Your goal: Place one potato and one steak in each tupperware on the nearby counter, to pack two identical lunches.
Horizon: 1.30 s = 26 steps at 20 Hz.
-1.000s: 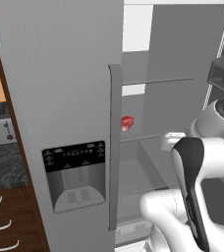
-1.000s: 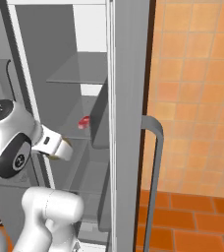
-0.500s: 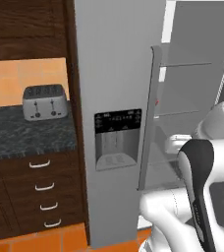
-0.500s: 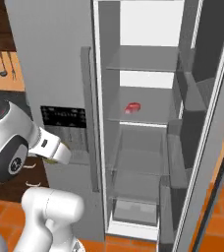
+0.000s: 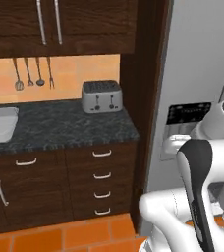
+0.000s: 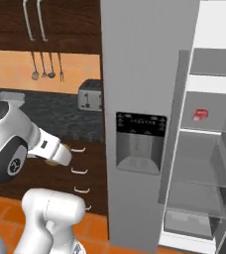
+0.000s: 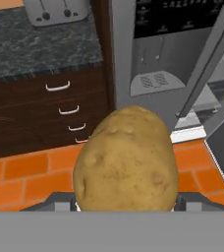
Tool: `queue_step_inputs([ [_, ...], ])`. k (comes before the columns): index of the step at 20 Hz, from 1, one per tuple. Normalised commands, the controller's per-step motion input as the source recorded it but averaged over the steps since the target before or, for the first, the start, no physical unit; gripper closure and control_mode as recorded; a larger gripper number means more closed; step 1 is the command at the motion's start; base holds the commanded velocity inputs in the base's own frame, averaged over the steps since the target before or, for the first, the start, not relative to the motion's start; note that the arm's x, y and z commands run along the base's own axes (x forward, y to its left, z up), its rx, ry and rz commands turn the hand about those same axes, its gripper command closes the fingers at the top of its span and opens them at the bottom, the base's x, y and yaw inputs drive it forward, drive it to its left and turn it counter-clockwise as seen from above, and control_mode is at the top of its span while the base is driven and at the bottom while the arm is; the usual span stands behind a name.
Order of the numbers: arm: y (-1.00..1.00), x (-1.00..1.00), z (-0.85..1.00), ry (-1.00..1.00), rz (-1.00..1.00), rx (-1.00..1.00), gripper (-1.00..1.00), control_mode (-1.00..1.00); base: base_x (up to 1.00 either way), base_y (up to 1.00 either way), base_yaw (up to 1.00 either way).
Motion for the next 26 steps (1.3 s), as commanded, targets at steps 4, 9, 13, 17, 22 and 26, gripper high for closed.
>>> queue_step_inputs([
  [4,0.00,0.00,0.00,0.00,0.00,0.00,1.00,1.00,0.07,1.00,0.00],
  [9,0.00,0.00,0.00,0.00,0.00,0.00,1.00,1.00,0.26,1.00,0.00],
  [13,0.00,0.00,0.00,0.00,0.00,0.00,1.00,1.00,0.48,1.00,0.00],
  [17,0.00,0.00,0.00,0.00,0.00,0.00,1.00,1.00,0.65,0.88,0.00],
  [22,0.00,0.00,0.00,0.00,0.00,0.00,1.00,1.00,0.64,0.72,0.00],
  [26,0.00,0.00,0.00,0.00,0.00,0.00,1.00,1.00,0.54,0.52,0.00],
])
